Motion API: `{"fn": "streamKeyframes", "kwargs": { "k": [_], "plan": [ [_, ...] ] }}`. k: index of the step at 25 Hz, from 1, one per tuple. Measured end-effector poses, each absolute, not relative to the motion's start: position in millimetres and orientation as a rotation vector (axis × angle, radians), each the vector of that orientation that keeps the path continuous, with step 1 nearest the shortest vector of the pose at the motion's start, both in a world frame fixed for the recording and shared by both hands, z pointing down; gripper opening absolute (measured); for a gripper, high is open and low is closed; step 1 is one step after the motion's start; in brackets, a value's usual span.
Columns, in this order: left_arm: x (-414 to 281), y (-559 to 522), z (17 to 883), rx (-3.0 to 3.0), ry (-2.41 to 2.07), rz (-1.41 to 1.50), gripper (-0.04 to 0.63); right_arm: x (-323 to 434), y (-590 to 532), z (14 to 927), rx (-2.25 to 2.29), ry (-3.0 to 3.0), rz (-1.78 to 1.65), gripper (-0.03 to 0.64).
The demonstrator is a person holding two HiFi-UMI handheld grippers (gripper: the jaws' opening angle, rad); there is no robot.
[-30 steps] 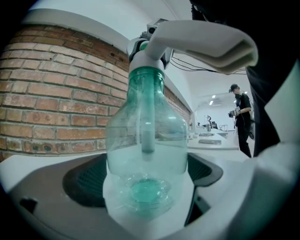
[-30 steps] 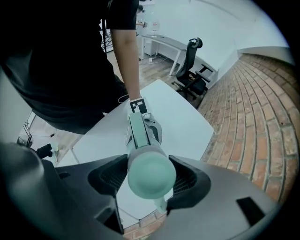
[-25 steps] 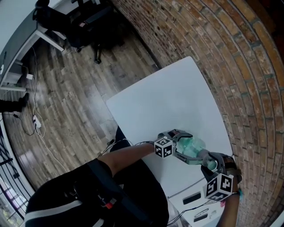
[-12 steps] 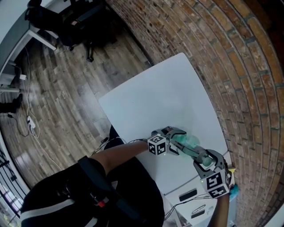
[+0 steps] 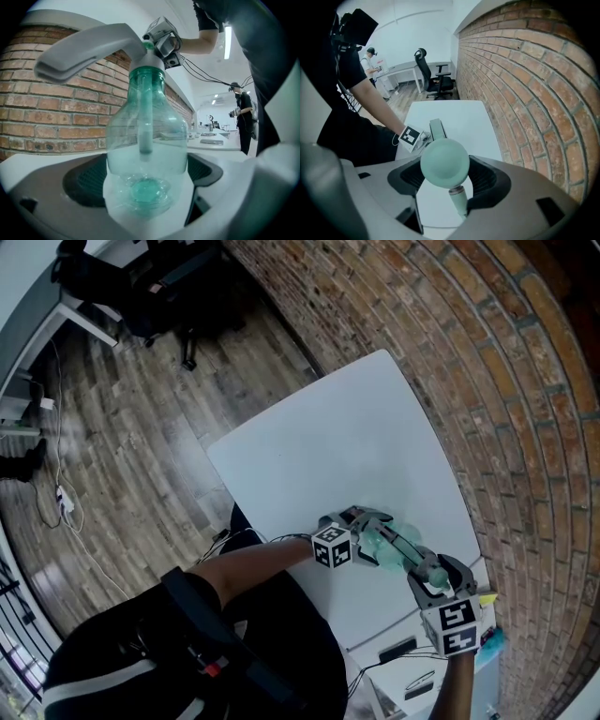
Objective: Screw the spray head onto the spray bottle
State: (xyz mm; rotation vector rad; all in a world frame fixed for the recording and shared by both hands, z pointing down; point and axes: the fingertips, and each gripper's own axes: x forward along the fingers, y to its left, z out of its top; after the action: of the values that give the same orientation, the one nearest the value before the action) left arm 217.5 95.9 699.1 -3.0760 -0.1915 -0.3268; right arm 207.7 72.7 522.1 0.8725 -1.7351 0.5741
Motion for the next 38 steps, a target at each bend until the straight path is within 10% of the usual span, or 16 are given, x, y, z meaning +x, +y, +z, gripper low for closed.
{"fn": "streamKeyframes", "kwargs": {
  "k": [38],
  "plan": [
    [211.9,97.2,648.1,-3.147,-0.031,-0.310,0.534,202.8,86.7,528.3,0.276,-1.617,0.122,0.273]
  ]
}}
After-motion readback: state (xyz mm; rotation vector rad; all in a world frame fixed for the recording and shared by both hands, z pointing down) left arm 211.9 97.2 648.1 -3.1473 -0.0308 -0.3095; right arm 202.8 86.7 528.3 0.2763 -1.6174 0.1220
